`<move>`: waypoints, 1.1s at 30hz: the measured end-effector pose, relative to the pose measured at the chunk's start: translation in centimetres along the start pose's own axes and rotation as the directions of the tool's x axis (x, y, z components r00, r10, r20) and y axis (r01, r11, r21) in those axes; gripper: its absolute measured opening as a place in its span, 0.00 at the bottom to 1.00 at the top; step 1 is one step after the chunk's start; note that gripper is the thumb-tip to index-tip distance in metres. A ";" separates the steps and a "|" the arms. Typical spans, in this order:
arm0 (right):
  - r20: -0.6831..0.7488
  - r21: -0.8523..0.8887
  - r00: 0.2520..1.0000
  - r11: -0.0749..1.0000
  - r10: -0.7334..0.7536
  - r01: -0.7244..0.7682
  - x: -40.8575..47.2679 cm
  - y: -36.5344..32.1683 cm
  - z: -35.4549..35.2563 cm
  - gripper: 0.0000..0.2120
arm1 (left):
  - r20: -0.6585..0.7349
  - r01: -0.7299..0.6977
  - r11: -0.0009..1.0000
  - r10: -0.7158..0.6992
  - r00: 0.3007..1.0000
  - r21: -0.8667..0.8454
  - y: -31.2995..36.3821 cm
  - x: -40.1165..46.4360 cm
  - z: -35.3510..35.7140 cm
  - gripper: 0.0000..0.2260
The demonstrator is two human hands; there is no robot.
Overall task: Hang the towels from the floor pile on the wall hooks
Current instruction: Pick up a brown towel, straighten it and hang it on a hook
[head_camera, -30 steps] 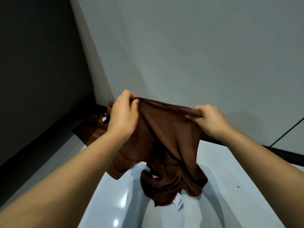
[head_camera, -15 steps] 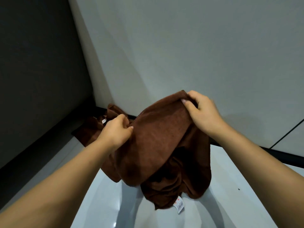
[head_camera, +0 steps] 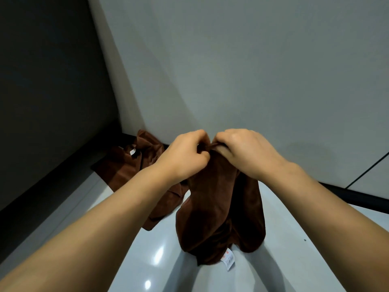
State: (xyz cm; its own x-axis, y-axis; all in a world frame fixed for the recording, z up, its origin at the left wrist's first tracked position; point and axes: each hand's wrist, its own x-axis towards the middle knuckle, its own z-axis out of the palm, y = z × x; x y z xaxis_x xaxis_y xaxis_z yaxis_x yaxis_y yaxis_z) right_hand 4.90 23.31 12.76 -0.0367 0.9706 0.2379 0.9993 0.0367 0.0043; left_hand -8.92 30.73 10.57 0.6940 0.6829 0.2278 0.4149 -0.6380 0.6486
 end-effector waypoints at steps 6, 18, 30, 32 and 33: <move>0.008 -0.041 1.000 0.999 0.026 -0.026 -0.2 0.1 0.2 0.11 | 0.009 0.011 0.999 -0.011 1.000 0.036 -0.8 -0.6 -0.2 0.08; 0.035 -0.065 0.997 0.995 -0.076 0.078 0.7 -2.3 2.1 0.15 | 0.045 -0.186 0.648 0.229 0.972 0.739 -1.3 -1.1 -0.1 0.03; 0.084 0.085 0.978 0.976 0.193 -0.200 -0.5 -0.9 4.0 0.16 | -0.080 -0.084 0.622 0.231 0.970 0.778 -4.3 -2.2 -4.4 0.07; 0.068 0.074 0.958 0.956 0.279 -0.283 -0.7 -0.2 4.1 0.12 | -0.128 -0.023 0.643 0.186 0.974 0.765 -5.2 -2.4 -5.1 0.04; 0.049 0.064 0.948 0.946 0.315 -0.318 -0.9 0.2 4.2 0.09 | -0.144 0.004 0.642 0.166 0.975 0.767 -5.6 -2.6 -5.4 0.05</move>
State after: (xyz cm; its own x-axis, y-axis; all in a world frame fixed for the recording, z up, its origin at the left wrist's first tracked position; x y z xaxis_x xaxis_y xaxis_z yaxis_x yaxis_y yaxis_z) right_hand 5.13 23.45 8.52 0.2797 0.9432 0.1791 0.9567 -0.2583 -0.1340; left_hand -16.20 34.48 10.31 0.6609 0.6117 0.4348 0.7206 -0.6791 -0.1399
